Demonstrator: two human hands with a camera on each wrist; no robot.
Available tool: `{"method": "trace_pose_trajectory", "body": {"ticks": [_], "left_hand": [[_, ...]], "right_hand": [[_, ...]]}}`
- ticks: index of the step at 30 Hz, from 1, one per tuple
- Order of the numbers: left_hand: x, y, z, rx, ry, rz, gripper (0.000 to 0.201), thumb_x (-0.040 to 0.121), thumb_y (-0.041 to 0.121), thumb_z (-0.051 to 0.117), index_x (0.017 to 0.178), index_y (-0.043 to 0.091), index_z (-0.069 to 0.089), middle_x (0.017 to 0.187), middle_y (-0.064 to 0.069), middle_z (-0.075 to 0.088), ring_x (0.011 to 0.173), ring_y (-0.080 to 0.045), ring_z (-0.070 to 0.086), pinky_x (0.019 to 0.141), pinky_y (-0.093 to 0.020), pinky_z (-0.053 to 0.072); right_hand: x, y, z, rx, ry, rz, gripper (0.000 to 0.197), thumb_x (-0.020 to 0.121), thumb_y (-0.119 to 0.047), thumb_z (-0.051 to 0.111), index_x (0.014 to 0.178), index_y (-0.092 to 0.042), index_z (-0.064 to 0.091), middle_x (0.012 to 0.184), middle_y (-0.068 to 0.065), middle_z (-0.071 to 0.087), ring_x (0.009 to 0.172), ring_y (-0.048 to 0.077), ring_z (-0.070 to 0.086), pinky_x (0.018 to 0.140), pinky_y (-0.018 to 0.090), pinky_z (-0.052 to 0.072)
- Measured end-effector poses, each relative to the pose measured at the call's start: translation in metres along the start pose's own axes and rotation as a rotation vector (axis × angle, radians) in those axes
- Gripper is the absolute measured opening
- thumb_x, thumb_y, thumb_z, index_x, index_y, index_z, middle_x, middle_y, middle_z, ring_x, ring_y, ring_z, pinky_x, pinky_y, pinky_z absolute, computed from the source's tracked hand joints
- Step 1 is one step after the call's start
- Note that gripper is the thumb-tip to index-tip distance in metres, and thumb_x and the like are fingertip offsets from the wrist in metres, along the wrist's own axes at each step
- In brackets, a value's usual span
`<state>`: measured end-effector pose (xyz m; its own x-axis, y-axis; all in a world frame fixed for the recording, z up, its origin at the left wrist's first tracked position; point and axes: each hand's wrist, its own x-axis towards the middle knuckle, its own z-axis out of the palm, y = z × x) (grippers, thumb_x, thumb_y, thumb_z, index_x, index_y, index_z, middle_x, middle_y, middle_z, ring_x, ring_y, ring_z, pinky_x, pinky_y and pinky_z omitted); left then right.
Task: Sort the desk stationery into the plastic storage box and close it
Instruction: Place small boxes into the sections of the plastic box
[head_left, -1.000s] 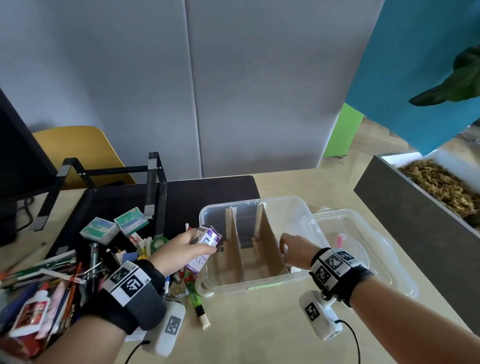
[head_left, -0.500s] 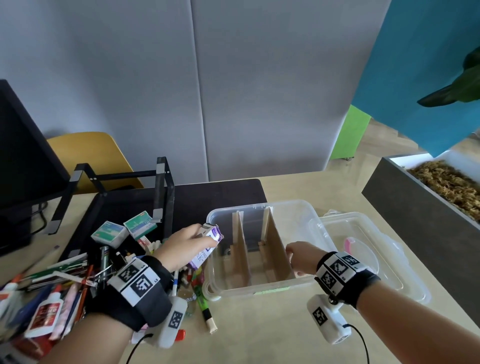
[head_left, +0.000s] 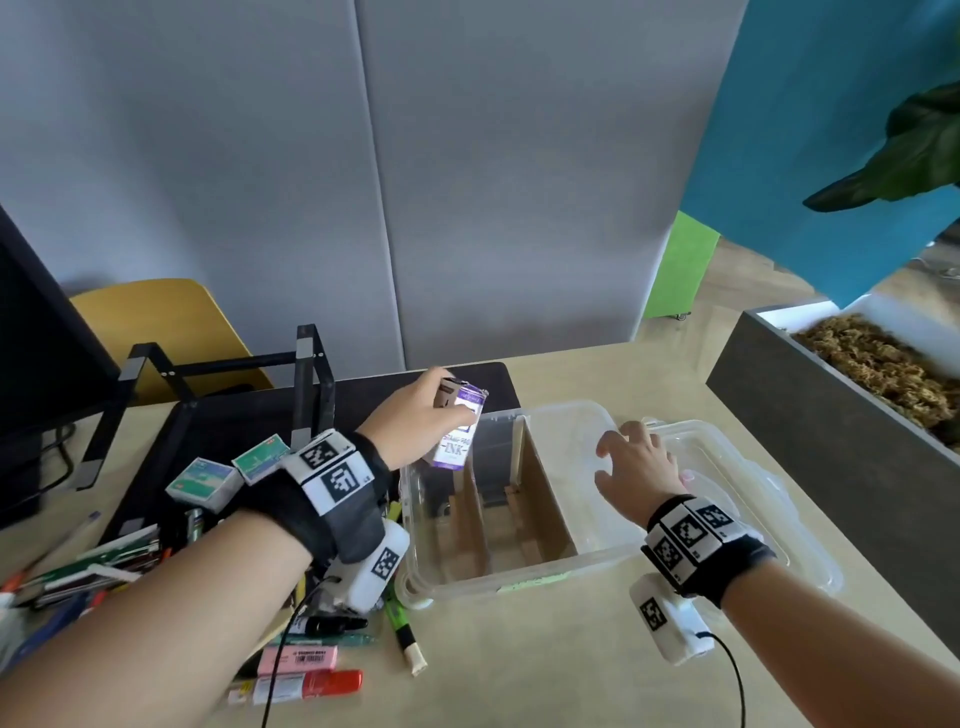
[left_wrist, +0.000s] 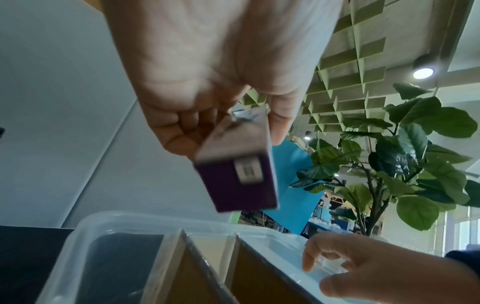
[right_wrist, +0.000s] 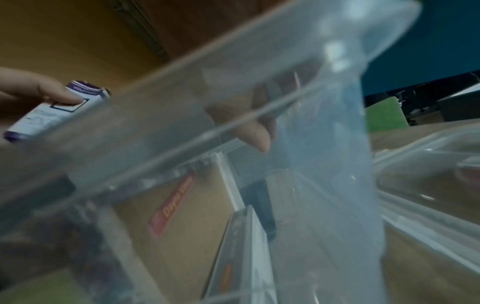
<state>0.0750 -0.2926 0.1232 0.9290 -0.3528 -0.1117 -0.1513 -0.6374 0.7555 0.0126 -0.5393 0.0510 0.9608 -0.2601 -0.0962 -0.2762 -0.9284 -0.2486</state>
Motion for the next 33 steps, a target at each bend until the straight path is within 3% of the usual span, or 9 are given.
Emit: {"method": "trace_pose_trajectory", "body": {"ticks": [2,4,8,14,19,22,26,28,33], "left_hand": [[0.011,0.001,0.005,0.090,0.010,0.040,0.048,0.083,0.026,0.065,0.125,0.024,0.042,0.103,-0.004,0.062,0.090,-0.022,0.062,0.075,-0.032,0.049],[0.022,0.004,0.010,0.168,-0.002,0.073,0.051,0.078,0.025,0.069,0.124,0.026,0.045,0.103,-0.004,0.064,0.086,-0.022,0.063,0.076,-0.034,0.052],[0.041,0.008,0.029,0.330,-0.054,0.093,0.046,0.074,0.026,0.074,0.116,0.018,0.059,0.110,0.000,0.063,0.088,-0.014,0.057,0.076,-0.025,0.046],[0.055,0.007,0.064,0.578,-0.191,0.044,0.034,0.073,0.019,0.076,0.103,0.014,0.059,0.105,-0.004,0.061,0.093,-0.023,0.058,0.076,-0.031,0.048],[0.058,0.010,0.077,0.750,-0.256,0.075,0.019,0.075,0.017,0.067,0.093,0.016,0.059,0.096,-0.004,0.060,0.085,-0.024,0.060,0.067,-0.032,0.046],[0.056,0.015,0.085,0.872,-0.284,0.118,0.014,0.077,0.017,0.062,0.083,0.017,0.050,0.087,-0.005,0.061,0.077,-0.024,0.060,0.063,-0.035,0.049],[0.059,0.021,0.088,0.979,-0.261,0.181,0.016,0.082,0.015,0.057,0.097,0.014,0.052,0.107,-0.008,0.057,0.099,-0.029,0.055,0.068,-0.034,0.043],[0.063,0.023,0.088,1.022,-0.274,0.143,0.018,0.083,0.014,0.057,0.101,0.013,0.056,0.106,-0.008,0.059,0.096,-0.029,0.060,0.066,-0.032,0.044],[0.067,0.028,0.097,1.156,-0.319,0.124,0.010,0.084,0.005,0.055,0.091,0.008,0.060,0.087,-0.007,0.064,0.080,-0.028,0.062,0.061,-0.030,0.044]], "right_hand": [[-0.004,-0.001,0.000,0.078,-0.039,0.009,0.038,0.091,-0.008,0.041,0.127,-0.018,0.045,0.137,0.004,0.032,0.115,0.026,0.048,0.082,0.034,0.027],[-0.007,-0.002,0.000,0.123,-0.044,0.022,0.044,0.090,0.001,0.035,0.129,-0.017,0.042,0.139,0.003,0.030,0.105,0.026,0.056,0.077,0.034,0.023],[-0.010,-0.002,0.000,0.100,-0.031,0.032,0.045,0.088,0.003,0.034,0.127,-0.017,0.043,0.142,0.004,0.026,0.100,0.026,0.059,0.089,0.044,0.037],[-0.002,0.005,0.013,0.121,-0.020,-0.034,0.032,0.085,-0.004,0.040,0.114,-0.013,0.049,0.140,0.008,0.025,0.096,0.029,0.055,0.072,0.031,0.042],[0.000,0.006,0.016,0.104,-0.015,-0.053,0.024,0.083,-0.004,0.042,0.103,-0.008,0.053,0.136,0.011,0.026,0.090,0.027,0.049,0.071,0.027,0.037],[0.000,0.007,0.018,0.103,-0.008,-0.061,0.021,0.081,-0.004,0.043,0.099,-0.007,0.053,0.136,0.011,0.026,0.090,0.027,0.048,0.072,0.026,0.038],[0.001,0.008,0.018,0.114,-0.017,-0.055,0.022,0.081,-0.005,0.043,0.100,-0.007,0.053,0.136,0.012,0.025,0.099,0.029,0.050,0.076,0.027,0.040],[0.001,0.008,0.018,0.114,-0.016,-0.061,0.022,0.081,-0.006,0.043,0.100,-0.007,0.054,0.135,0.012,0.026,0.097,0.029,0.050,0.074,0.027,0.040],[-0.001,0.008,0.018,0.103,-0.006,-0.084,0.021,0.082,-0.008,0.043,0.099,-0.008,0.053,0.133,0.010,0.027,0.082,0.021,0.037,0.069,0.024,0.033]]}}
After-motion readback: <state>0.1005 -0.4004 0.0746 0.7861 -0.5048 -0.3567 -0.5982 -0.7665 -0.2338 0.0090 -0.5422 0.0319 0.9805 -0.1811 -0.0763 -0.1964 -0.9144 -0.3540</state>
